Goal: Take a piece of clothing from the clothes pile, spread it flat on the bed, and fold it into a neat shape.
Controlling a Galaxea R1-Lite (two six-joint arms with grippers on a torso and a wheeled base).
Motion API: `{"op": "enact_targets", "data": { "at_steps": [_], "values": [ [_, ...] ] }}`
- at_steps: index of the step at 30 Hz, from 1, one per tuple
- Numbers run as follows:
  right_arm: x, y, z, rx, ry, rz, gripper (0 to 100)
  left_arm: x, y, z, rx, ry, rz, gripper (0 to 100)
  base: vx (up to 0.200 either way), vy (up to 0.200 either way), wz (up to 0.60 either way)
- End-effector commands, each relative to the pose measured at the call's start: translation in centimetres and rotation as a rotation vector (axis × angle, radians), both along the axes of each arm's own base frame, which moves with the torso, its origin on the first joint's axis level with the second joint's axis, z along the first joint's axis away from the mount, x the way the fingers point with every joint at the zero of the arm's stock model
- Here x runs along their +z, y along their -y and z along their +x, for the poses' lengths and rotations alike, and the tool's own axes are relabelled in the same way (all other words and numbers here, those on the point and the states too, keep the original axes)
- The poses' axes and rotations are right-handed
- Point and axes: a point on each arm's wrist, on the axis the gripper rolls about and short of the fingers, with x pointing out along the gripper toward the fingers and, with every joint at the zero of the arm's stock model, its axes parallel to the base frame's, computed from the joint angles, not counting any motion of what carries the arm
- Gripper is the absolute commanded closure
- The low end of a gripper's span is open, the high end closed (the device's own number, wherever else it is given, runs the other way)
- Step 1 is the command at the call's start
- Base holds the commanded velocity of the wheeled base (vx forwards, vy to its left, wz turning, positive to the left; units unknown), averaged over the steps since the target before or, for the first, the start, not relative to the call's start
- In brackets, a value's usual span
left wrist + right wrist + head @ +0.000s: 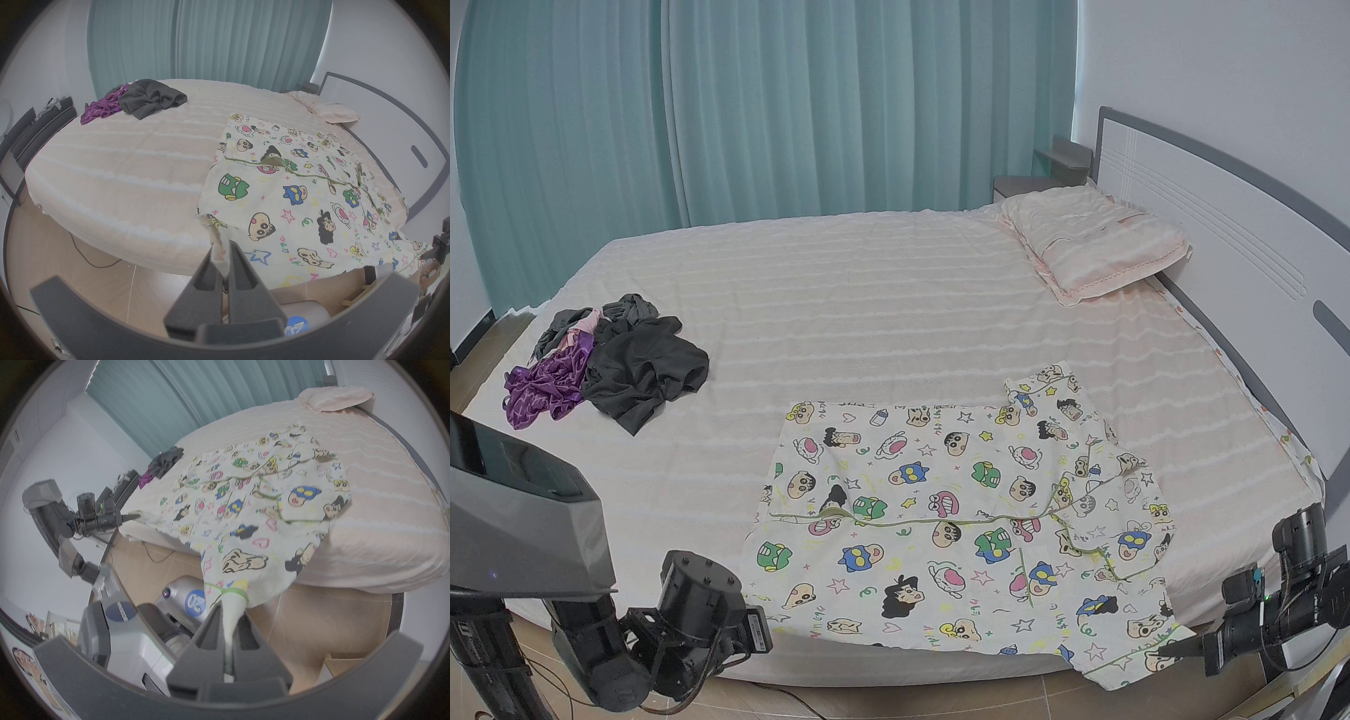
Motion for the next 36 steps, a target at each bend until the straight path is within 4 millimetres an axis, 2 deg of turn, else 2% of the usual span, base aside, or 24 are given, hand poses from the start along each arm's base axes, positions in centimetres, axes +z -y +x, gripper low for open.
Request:
{"op": "enact_targets", "data": {
  "at_steps": [1,5,9,10,17,19,26,36],
  "values": [
    [2.0,-0.1,2.2,-0.07,0.077,0.062,100,3.1,0.7,3.0,0.05,0.08,-0.063,100,0.0,0.0,0.0],
    [2.6,-0.1,3.5,-0.095,0.103,0.078,100,4.3,1.7,4.8,0.094,0.045,-0.094,100,0.0,0.0,0.0],
    [3.0,0.0,4.2,-0.108,0.113,0.085,100,4.6,1.9,5.7,0.112,0.001,-0.102,100,0.0,0.0,0.0],
    [3.0,0.0,4.9,-0.121,0.11,0.093,100,4.8,1.9,6.2,0.108,-0.05,-0.103,100,0.0,0.0,0.0],
    [2.7,0.0,6.5,-0.13,0.098,0.094,100,4.8,1.7,6.3,0.118,-0.184,-0.097,100,0.0,0.0,0.0],
    [2.7,0.0,7.3,-0.134,0.102,0.095,100,4.6,1.3,6.3,0.124,-0.257,-0.082,100,0.0,0.0,0.0],
    [2.9,0.2,8.5,-0.141,0.121,0.096,100,4.8,0.2,7.2,0.138,-0.352,-0.119,100,0.0,0.0,0.0],
    [2.9,0.4,10.1,-0.179,0.114,0.112,100,5.4,-0.8,9.2,0.211,-0.341,-0.219,100,0.0,0.0,0.0]
  ]
}}
